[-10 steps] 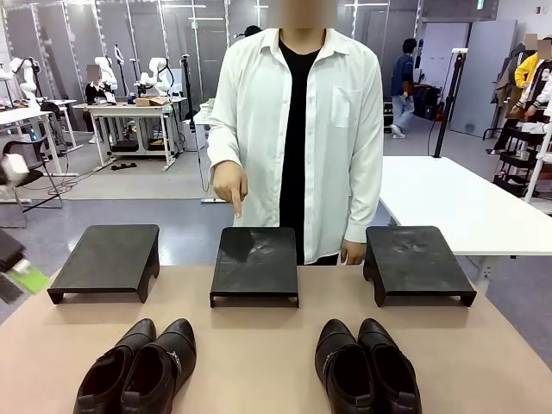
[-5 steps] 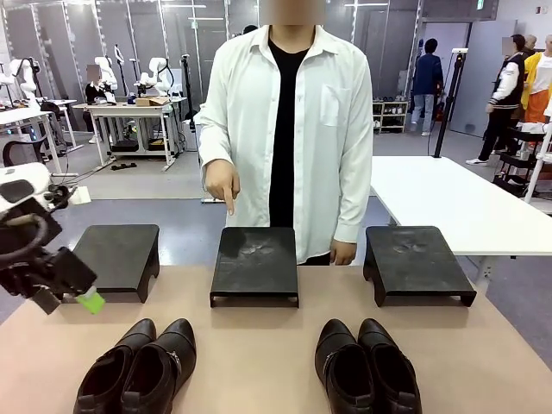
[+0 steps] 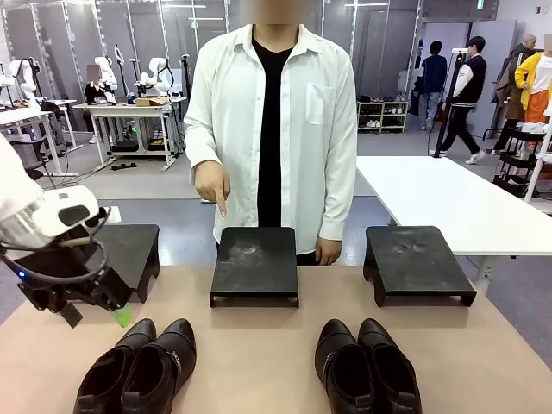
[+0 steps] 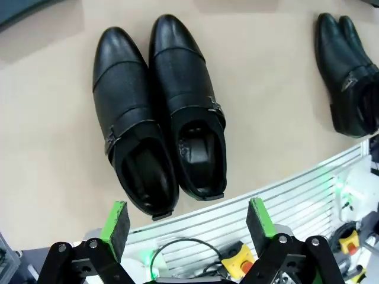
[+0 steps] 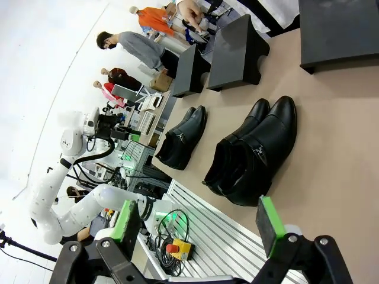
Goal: Place the shoes on the stand as instructed by the person.
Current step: Pick up one pair of Shoes and place it on the Shoes Stand indicated by the person.
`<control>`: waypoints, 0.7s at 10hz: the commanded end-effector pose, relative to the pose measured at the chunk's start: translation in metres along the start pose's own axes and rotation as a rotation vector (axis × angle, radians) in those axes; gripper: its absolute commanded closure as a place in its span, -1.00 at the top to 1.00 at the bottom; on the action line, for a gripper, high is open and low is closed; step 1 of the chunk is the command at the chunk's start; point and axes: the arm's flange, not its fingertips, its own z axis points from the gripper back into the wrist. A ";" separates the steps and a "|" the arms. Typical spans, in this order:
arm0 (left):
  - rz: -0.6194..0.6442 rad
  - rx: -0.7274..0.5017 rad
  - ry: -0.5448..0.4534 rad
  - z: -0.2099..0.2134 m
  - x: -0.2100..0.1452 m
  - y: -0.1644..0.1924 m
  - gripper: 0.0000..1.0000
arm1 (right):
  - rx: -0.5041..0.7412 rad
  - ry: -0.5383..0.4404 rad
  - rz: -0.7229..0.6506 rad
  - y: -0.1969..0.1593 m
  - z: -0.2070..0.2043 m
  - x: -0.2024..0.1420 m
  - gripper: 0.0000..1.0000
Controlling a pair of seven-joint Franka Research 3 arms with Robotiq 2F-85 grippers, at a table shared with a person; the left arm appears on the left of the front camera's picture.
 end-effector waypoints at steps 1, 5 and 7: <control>0.019 -0.011 0.049 -0.049 -0.057 0.017 1.00 | 0.009 -0.009 0.021 0.001 0.002 0.001 1.00; 0.030 -0.009 0.148 -0.089 -0.058 0.026 1.00 | 0.009 -0.009 0.021 0.001 0.002 0.001 1.00; 0.042 -0.027 0.170 -0.105 -0.064 0.030 1.00 | 0.009 -0.009 0.021 0.001 0.002 0.001 1.00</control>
